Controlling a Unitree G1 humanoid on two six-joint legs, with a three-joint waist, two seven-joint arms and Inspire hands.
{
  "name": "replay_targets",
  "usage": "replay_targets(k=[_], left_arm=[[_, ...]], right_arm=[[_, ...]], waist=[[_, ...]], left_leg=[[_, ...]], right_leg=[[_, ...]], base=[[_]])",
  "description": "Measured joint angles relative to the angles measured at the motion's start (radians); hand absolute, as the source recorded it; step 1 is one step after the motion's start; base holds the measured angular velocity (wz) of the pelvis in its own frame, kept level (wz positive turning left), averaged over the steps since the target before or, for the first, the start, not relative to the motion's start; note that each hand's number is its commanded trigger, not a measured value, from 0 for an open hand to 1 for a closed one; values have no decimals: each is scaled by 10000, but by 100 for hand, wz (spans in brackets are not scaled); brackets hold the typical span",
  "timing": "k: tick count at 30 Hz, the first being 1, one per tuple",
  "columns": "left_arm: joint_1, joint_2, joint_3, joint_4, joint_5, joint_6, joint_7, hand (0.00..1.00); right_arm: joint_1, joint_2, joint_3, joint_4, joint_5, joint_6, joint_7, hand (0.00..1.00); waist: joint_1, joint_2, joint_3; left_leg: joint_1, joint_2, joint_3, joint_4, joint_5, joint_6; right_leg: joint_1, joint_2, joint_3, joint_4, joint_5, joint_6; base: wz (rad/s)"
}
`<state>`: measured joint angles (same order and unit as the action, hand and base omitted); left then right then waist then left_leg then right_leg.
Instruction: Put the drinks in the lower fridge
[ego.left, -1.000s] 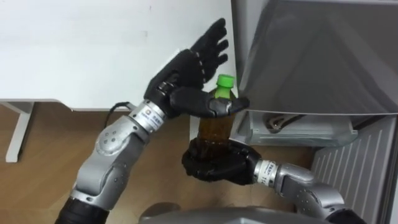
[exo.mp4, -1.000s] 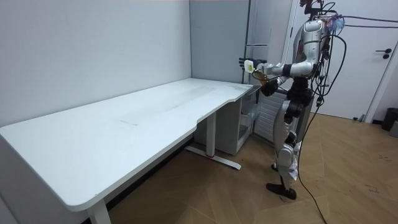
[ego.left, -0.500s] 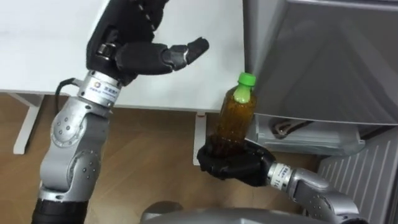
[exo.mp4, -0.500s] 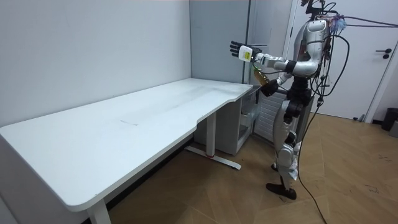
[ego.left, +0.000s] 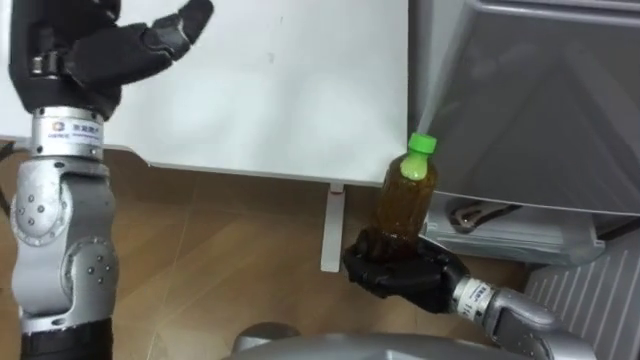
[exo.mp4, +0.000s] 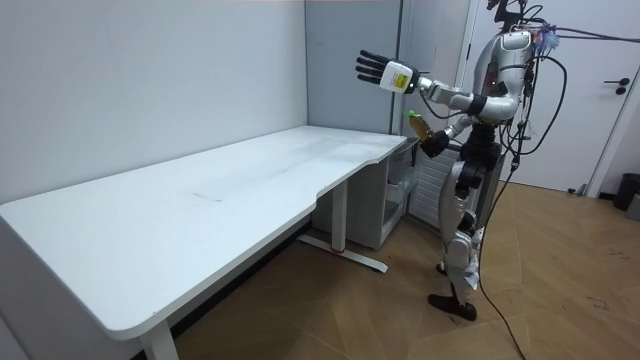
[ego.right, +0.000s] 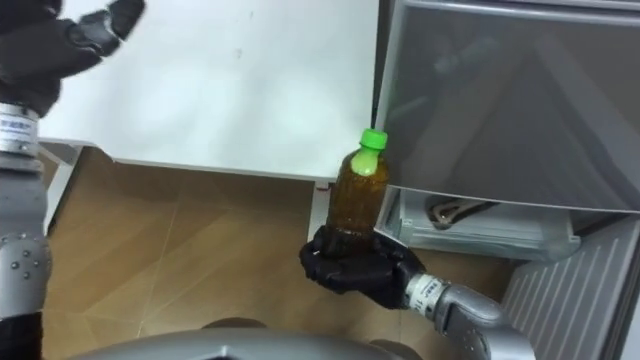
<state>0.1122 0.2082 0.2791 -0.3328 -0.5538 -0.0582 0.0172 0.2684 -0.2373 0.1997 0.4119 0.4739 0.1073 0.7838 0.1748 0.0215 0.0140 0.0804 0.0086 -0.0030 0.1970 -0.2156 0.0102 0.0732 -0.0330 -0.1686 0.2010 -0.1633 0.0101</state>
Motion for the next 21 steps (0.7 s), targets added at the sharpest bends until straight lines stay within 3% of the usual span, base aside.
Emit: replay_targets(k=[4,6,9,16,21], left_arm=[[199,-25,648,665,-8,-287,521,0],[258,-40,1060,1633,-16,-283,1039,0],[511,-50,1350,2777,-6,-299,1757,0],[1072,-86,1153,4890,-545,-277,3019,0],[1255,-105,890,6465,-560,-285,3605,0]], right_arm=[[120,108,-303,4,-110,5,-1,100],[247,75,-380,9,-140,44,-7,100],[292,83,-651,66,-340,188,-13,100],[418,114,-695,88,-403,264,-447,100],[484,213,-694,853,-439,261,-592,100]], waist=[[286,32,-48],[491,83,-88],[484,81,-98],[479,50,-87],[362,-62,-139]], left_leg=[[79,-22,22,-21,6,1],[194,-20,25,-80,6,1],[188,-34,-50,-72,6,2],[337,-32,-59,-158,3,-1],[312,-27,-39,-182,3,0]], right_leg=[[32,-8,20,-97,1,-1],[140,-7,5,-160,0,-1],[185,-23,-95,-169,0,0],[316,-7,-110,-325,-4,6],[330,-7,-118,-315,-6,9]], base=[[0],[0],[7],[1],[0]])
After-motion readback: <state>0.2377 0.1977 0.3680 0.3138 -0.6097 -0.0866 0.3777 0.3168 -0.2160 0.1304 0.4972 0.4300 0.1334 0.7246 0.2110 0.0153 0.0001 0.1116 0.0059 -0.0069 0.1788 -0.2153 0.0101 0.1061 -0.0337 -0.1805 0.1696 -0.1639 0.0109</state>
